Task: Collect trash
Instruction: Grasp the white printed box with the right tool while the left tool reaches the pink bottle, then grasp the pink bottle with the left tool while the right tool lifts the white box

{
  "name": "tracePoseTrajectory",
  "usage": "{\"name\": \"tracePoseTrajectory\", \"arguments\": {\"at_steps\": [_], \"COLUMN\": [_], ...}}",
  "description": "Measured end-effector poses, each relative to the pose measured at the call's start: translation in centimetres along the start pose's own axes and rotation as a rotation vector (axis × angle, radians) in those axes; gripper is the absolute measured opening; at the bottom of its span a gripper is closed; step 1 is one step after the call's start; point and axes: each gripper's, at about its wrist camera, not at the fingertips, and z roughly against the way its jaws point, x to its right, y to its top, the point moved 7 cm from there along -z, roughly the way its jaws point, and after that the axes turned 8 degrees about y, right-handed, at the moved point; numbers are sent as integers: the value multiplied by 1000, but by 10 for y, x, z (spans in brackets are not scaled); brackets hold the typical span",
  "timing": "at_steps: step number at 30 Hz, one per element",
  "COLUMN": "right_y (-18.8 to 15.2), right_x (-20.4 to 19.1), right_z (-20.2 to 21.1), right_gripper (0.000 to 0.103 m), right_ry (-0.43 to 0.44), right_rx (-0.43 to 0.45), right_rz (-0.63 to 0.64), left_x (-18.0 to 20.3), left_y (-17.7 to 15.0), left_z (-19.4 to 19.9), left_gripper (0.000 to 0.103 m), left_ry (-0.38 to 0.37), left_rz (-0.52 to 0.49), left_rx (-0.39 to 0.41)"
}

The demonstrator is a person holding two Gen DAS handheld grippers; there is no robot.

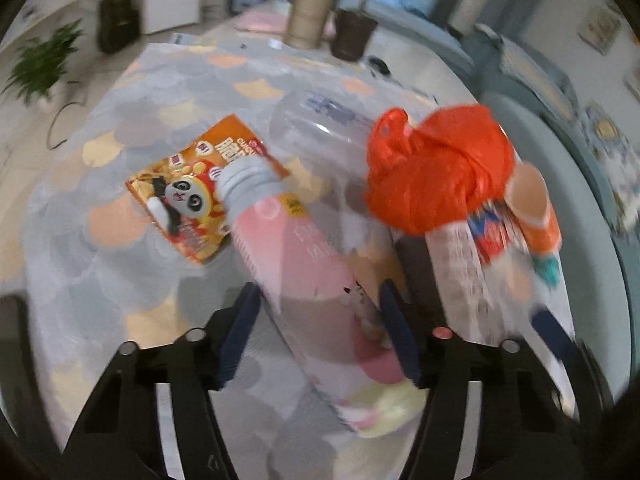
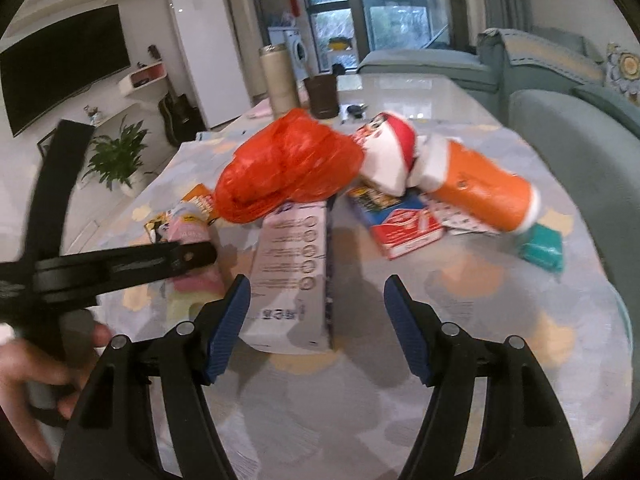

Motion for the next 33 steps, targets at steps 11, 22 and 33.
{"name": "tracePoseTrajectory", "arguments": {"at_steps": [11,22,33], "right_y": [7,7,0], "right_x": [-13,-3,52], "right_z": [-52,-60,47], "right_gripper": [65,51,51], "right_ry": [-47,-40,-63], "right_rx": [-105,-155,-39], "right_rz": [-6,-32,-171], "left_x": [-19,-14,57], "left_y": [-3,0,-15], "left_z": [15,8,62], "left_gripper": [48,47,3], "left_ry": [34,50,-267], "left_rz": [-100,-72,-156], "left_rx": [0,33,91]}}
